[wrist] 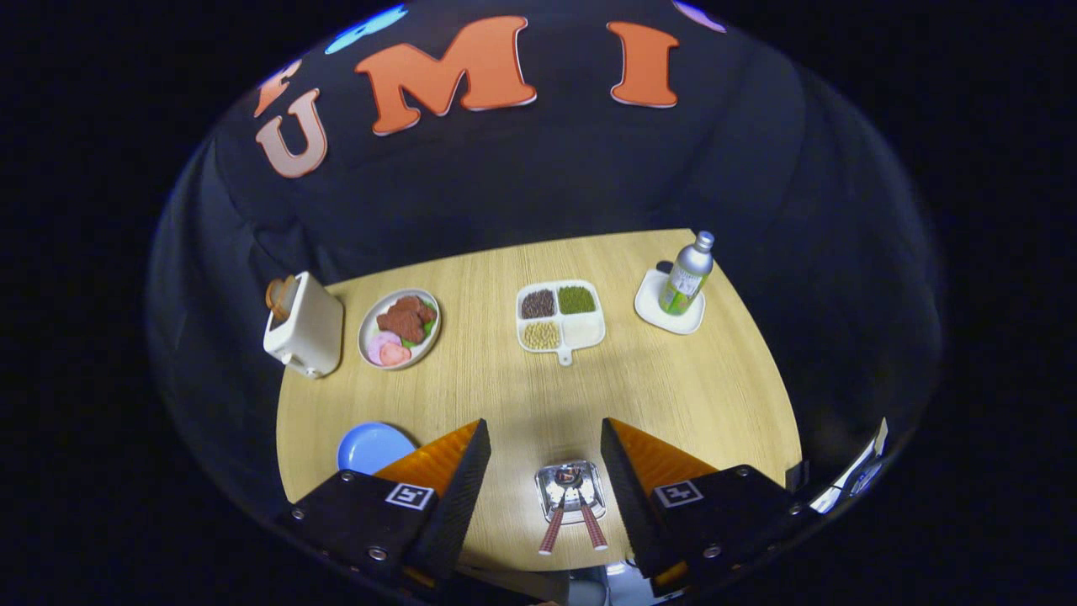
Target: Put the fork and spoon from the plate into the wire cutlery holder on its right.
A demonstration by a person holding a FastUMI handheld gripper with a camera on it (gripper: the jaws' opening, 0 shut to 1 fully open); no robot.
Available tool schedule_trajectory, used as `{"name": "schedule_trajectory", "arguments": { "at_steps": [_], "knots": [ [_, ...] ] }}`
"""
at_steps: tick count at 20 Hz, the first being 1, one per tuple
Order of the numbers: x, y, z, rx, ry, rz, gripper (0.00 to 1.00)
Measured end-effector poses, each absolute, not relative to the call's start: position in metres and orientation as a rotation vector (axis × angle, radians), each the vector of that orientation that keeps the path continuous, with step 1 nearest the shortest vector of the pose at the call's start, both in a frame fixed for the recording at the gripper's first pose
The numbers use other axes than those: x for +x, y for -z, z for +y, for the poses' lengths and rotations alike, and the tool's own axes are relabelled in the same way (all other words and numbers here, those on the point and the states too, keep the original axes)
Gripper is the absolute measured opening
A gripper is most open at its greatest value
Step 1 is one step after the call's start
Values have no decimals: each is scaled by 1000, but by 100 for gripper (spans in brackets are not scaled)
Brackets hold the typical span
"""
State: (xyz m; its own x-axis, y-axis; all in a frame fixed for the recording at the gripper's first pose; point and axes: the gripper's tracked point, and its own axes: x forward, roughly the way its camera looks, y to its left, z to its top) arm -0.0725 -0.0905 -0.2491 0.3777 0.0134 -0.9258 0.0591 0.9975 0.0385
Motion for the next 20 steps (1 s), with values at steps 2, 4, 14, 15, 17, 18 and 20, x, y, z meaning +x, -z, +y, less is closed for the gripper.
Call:
{"name": "schedule_trajectory", "arguments": {
  "at_steps": [2, 4, 14, 15, 17, 18, 20],
  "knots": [
    [-56, 237, -98, 71, 65, 1045, 85],
    [-34, 218, -111, 40, 105, 887, 86],
    [4, 101, -100, -45, 89, 390, 86],
    [6, 95, -96, -24, 83, 370, 86],
    [6, 96, -94, -6, 83, 363, 86],
    [6, 95, -94, -2, 84, 353, 89],
    [5, 93, -90, 5, 79, 346, 90]
  ]
}}
